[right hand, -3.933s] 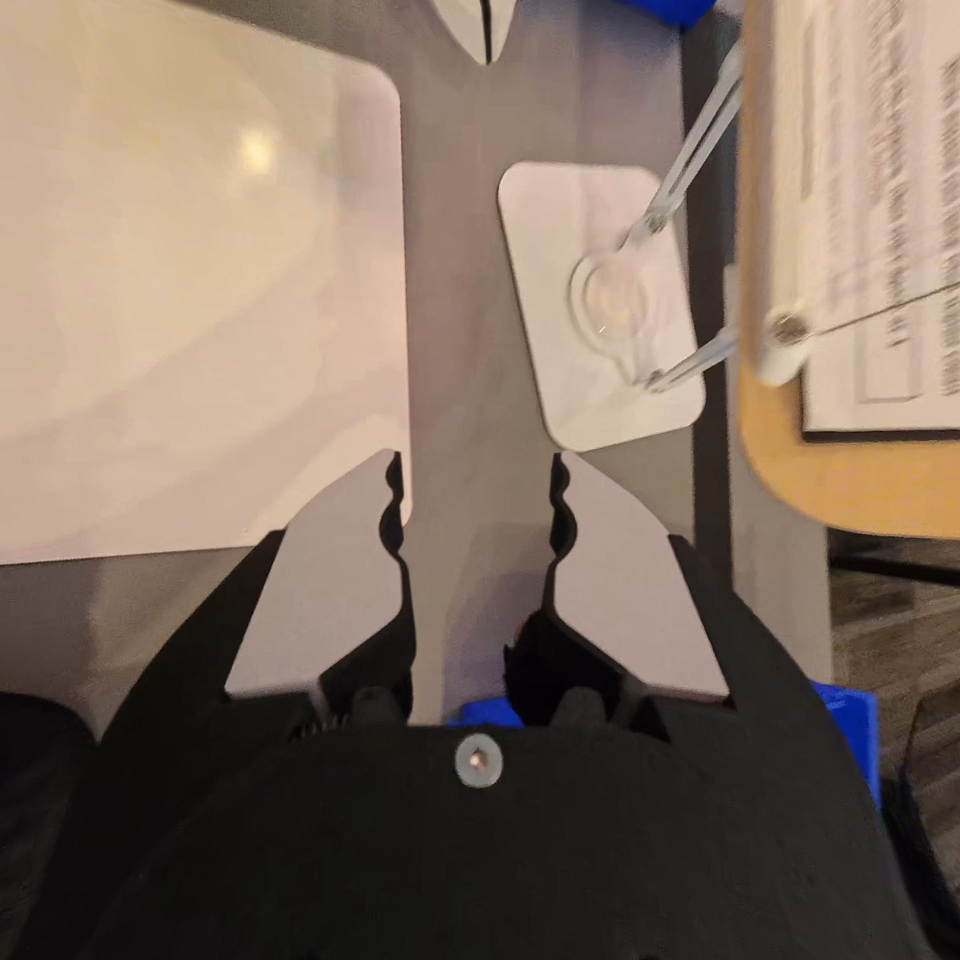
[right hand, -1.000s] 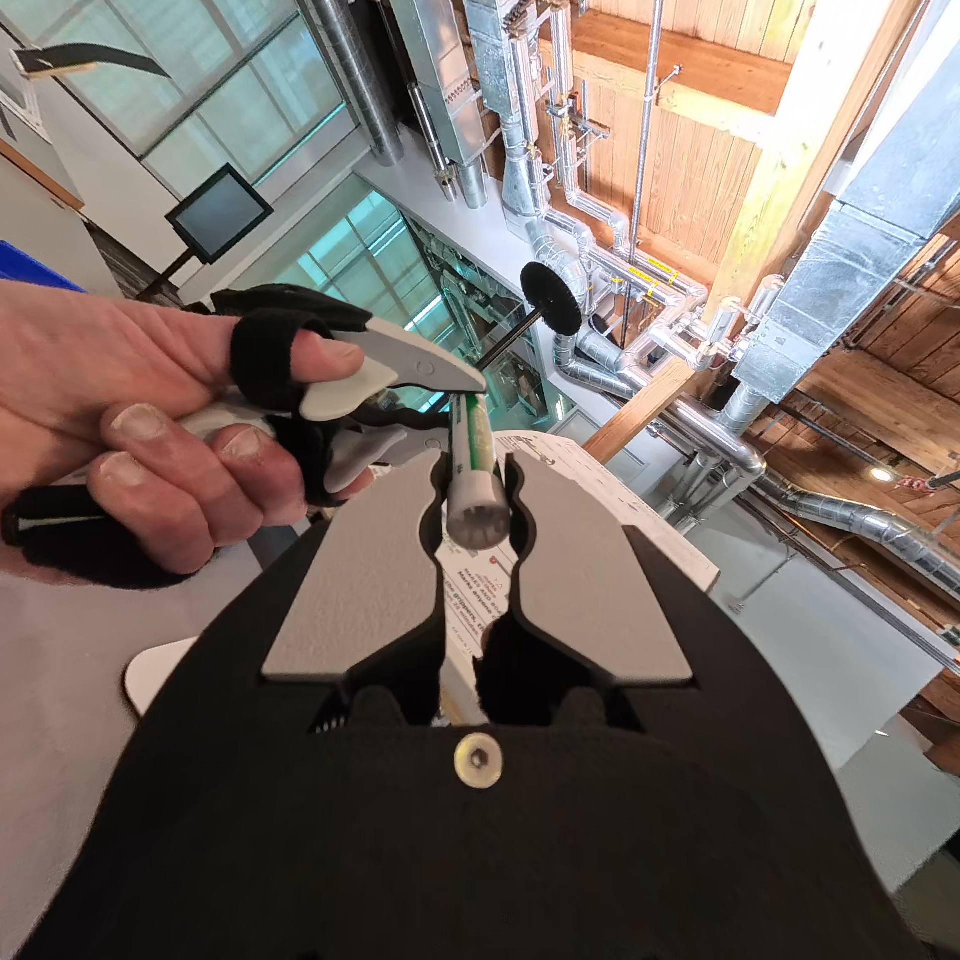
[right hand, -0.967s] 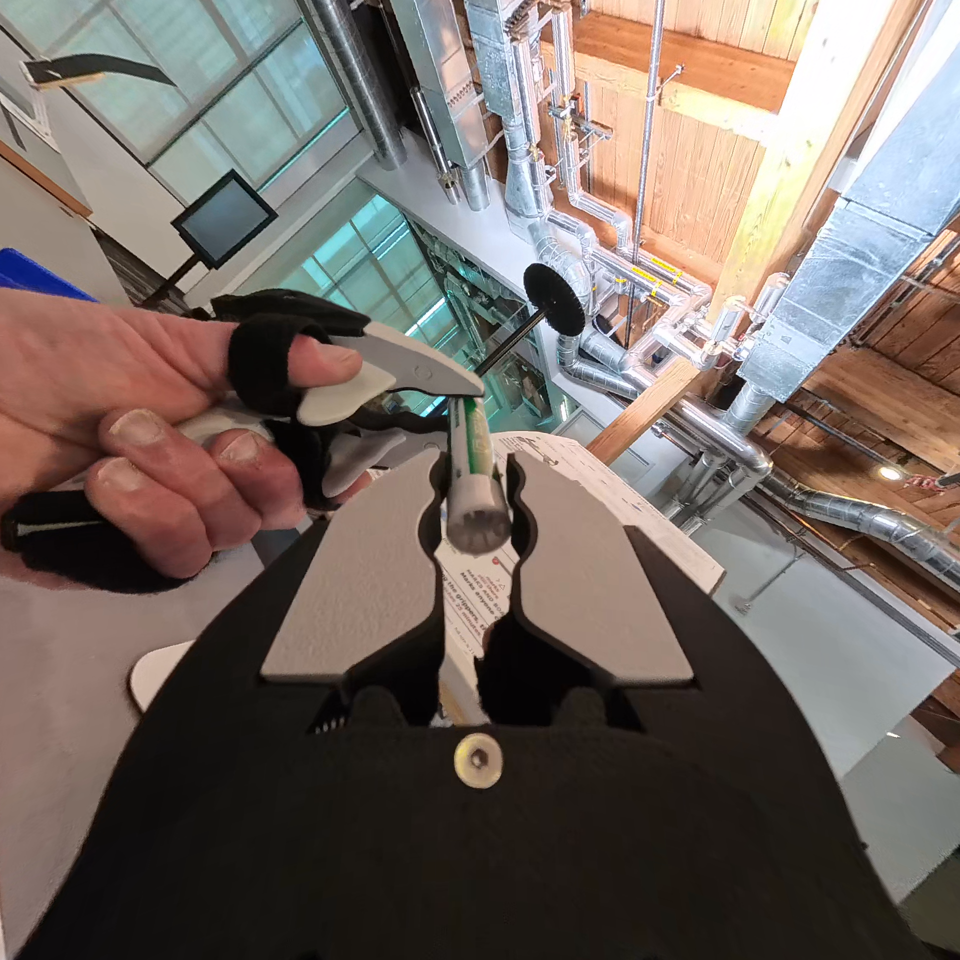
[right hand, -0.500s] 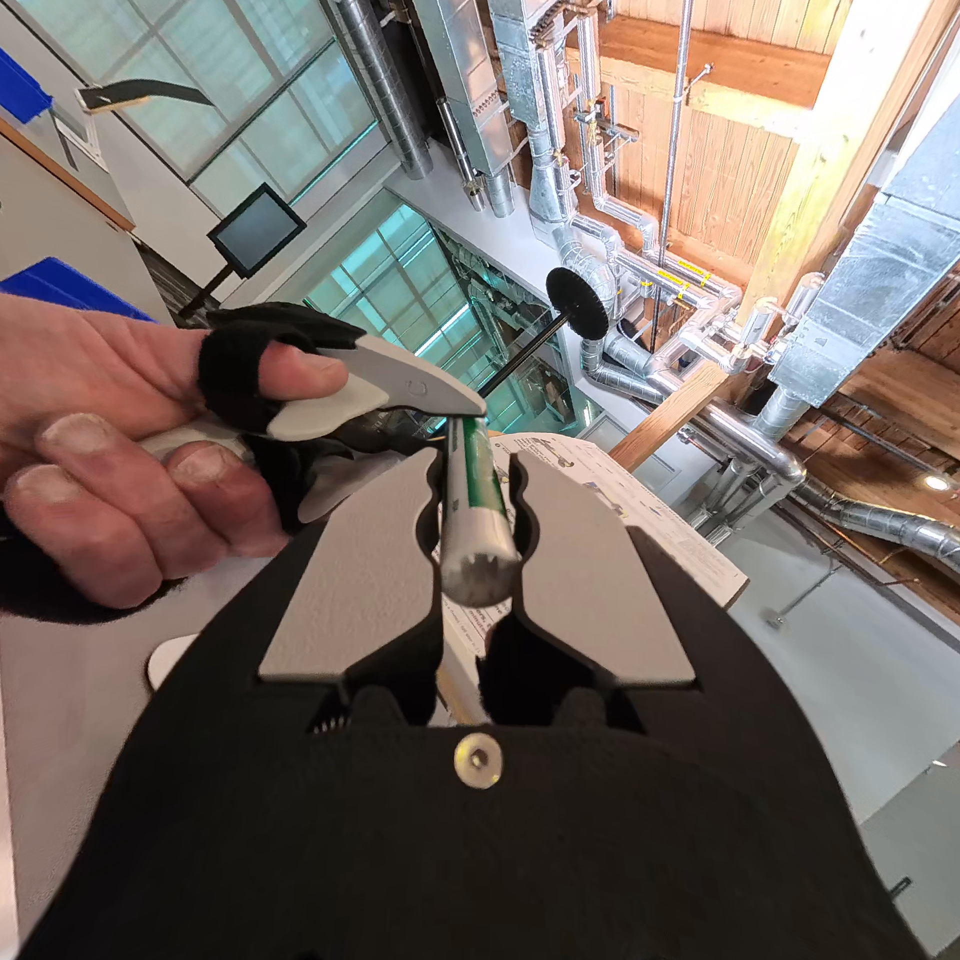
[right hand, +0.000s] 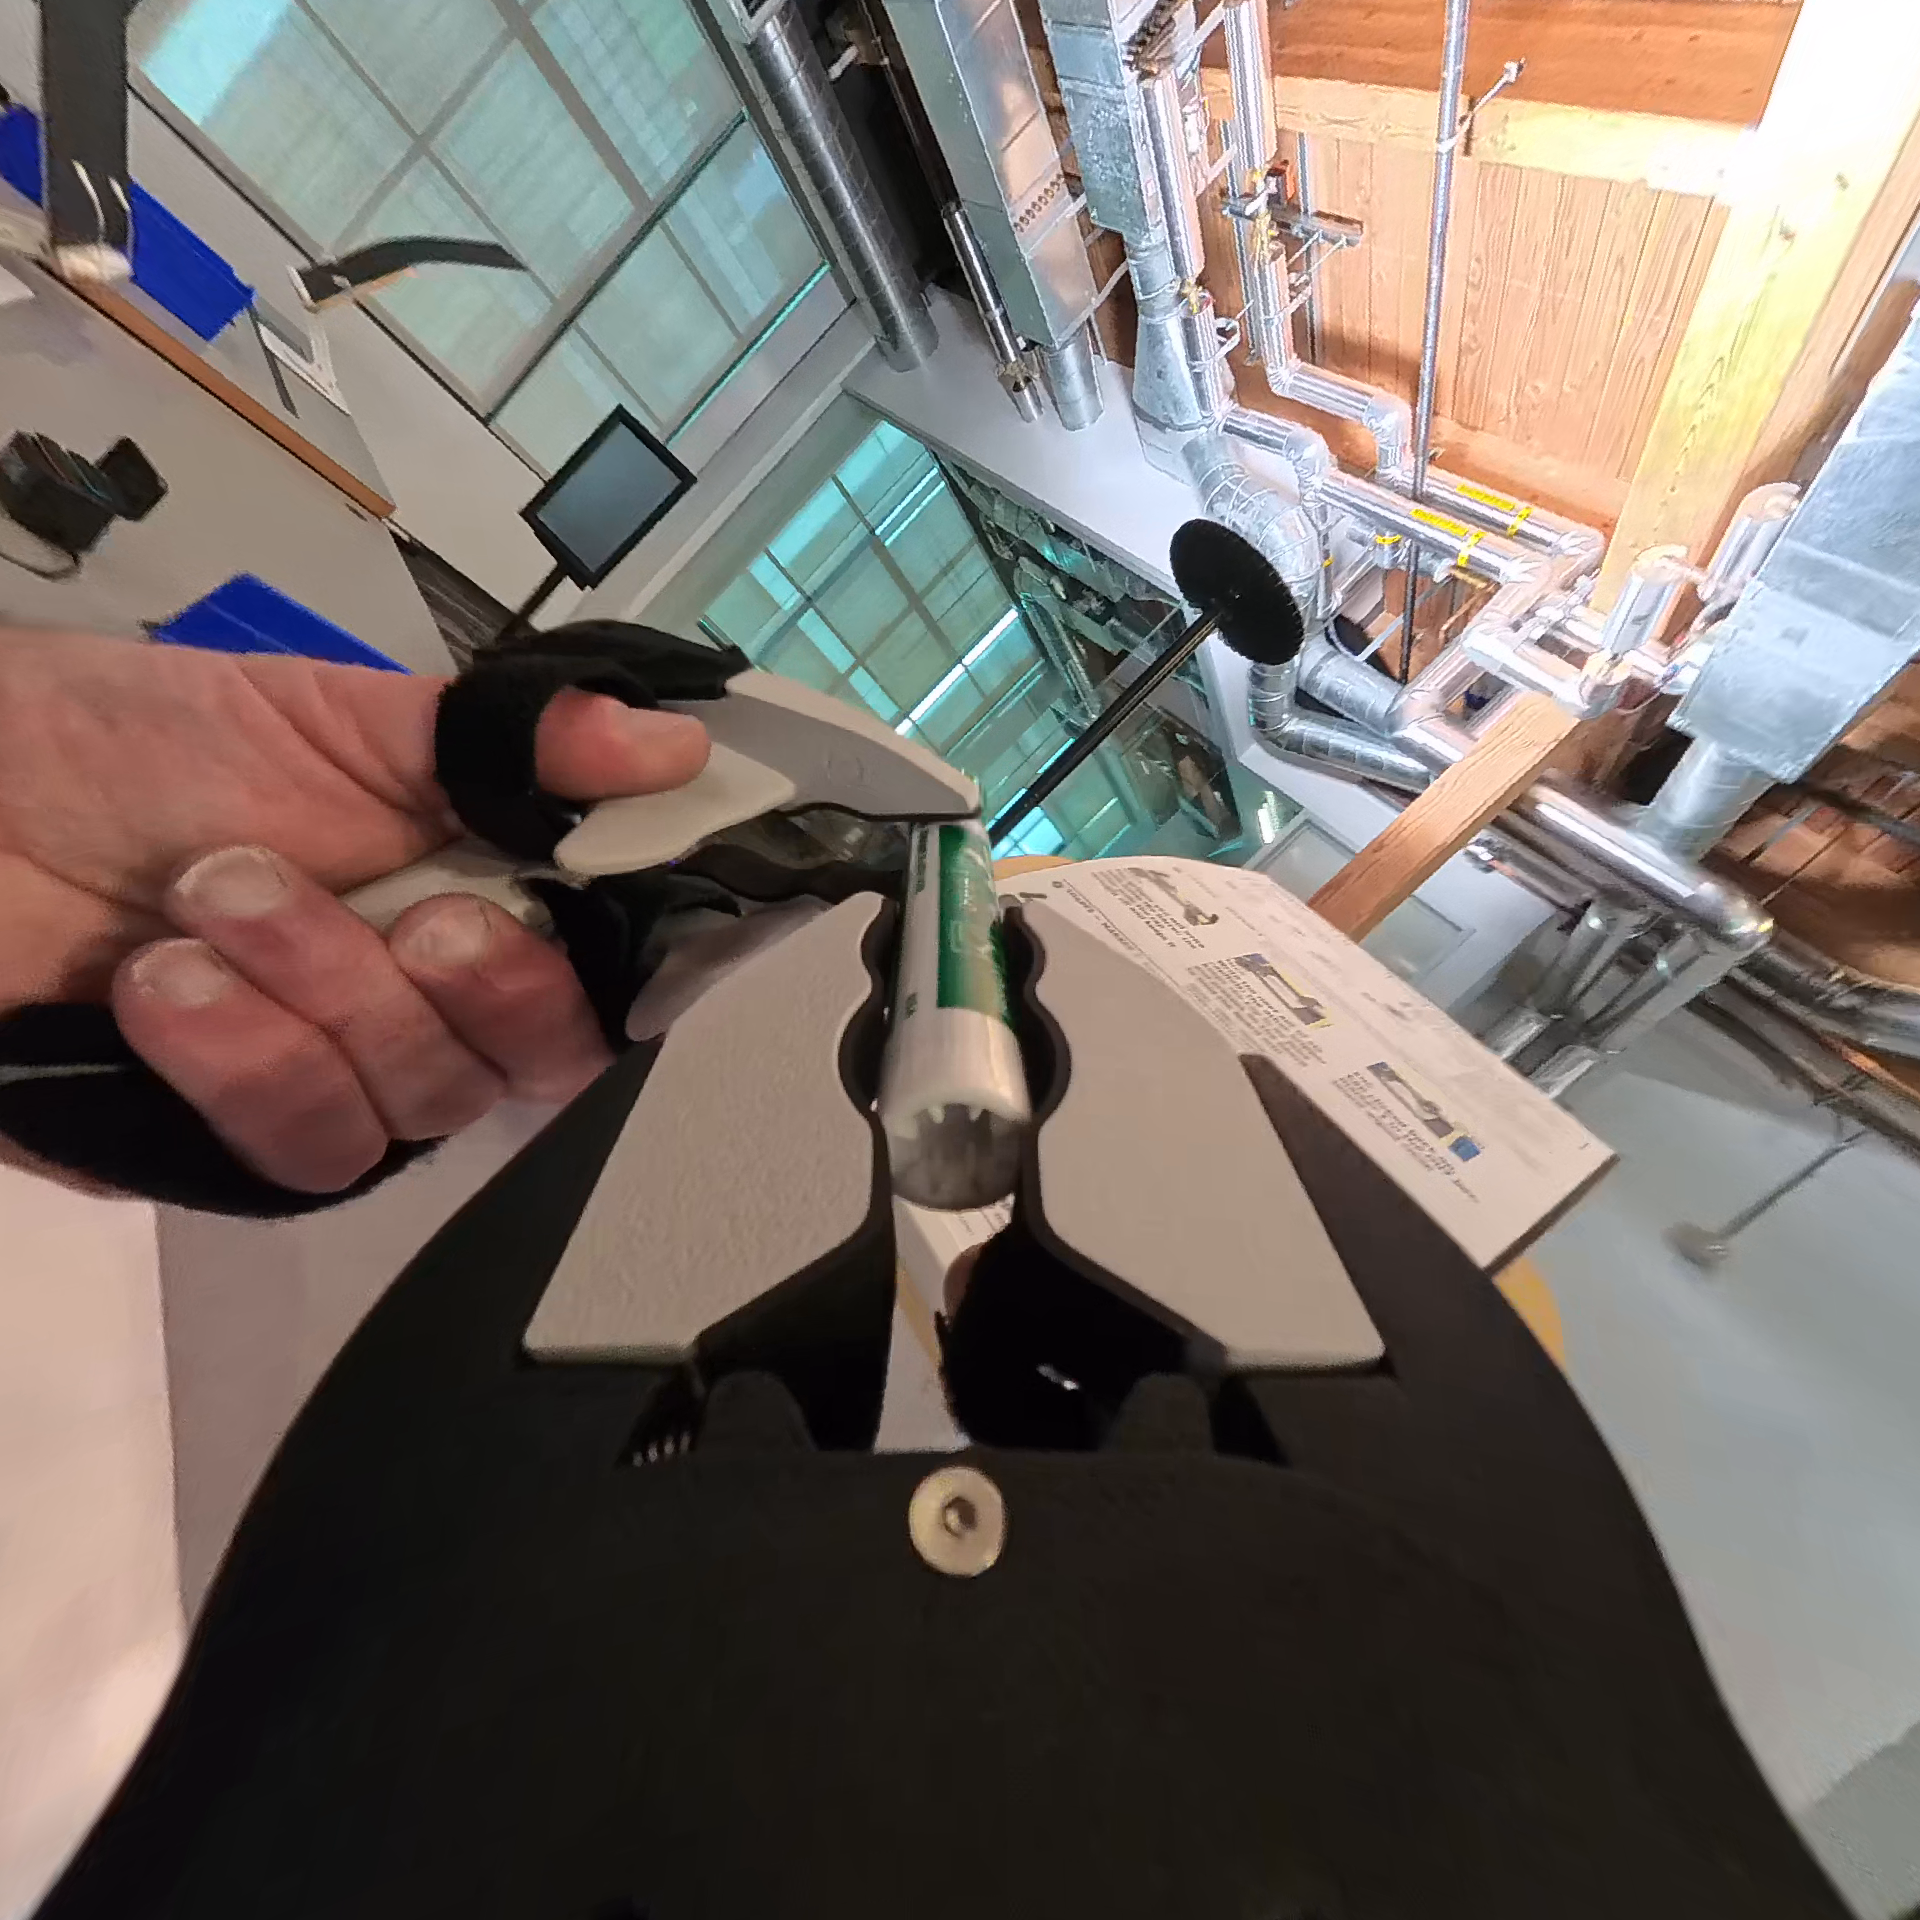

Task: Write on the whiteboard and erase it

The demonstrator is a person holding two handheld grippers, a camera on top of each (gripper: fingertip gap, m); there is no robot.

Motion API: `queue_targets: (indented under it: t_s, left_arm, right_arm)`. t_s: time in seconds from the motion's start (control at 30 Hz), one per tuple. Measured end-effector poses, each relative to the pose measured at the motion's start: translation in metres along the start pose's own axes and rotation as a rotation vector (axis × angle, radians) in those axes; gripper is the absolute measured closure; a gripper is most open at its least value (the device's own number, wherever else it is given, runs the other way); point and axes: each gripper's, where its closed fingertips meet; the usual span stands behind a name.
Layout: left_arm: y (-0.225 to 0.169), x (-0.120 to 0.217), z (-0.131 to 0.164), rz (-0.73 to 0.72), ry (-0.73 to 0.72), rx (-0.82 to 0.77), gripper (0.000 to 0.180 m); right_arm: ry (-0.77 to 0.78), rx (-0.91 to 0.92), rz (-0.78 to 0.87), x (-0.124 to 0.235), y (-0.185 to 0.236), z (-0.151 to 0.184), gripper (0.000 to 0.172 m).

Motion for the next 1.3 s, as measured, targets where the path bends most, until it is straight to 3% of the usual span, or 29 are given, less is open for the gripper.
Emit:
queue_targets:
  t_s: [0.03,0.23,0.53,0.6,0.73,0.9,1.3]
  left_arm:
    - [0.000,0.001,-0.004,-0.003,-0.007,-0.019,0.157]
    - [-0.004,0.004,-0.018,-0.022,0.175,-0.348,0.144]
    - [-0.012,0.004,0.012,0.011,0.529,-0.823,0.137]
    - [-0.013,0.005,0.019,0.018,0.568,-0.887,0.144]
    - [-0.013,0.006,0.034,0.035,0.648,-0.941,0.155]
    - [-0.018,0.004,0.037,0.059,0.636,-0.949,0.160]
    - [-0.024,0.004,0.037,0.079,0.628,-0.950,0.161]
  right_arm:
    - [0.000,-0.043,-0.012,0.001,-0.002,-0.001,0.152]
    - [0.019,-0.353,-0.234,0.013,-0.019,0.002,0.151]
    - [-0.038,-0.642,-0.540,0.033,-0.007,0.001,0.151]
    - [-0.042,-0.657,-0.563,0.033,-0.003,0.001,0.151]
    - [-0.064,-0.693,-0.604,0.036,0.000,-0.002,0.150]
    - [-0.048,-0.694,-0.635,0.037,0.005,0.000,0.150]
    - [-0.033,-0.653,-0.639,0.037,0.009,0.000,0.149]
Point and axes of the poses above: each gripper's, where its closed fingertips meet, x back along the fingers, z out of its underside, y = z × x across the jaws, and after that the axes turned 13 degrees about -x, right-handed
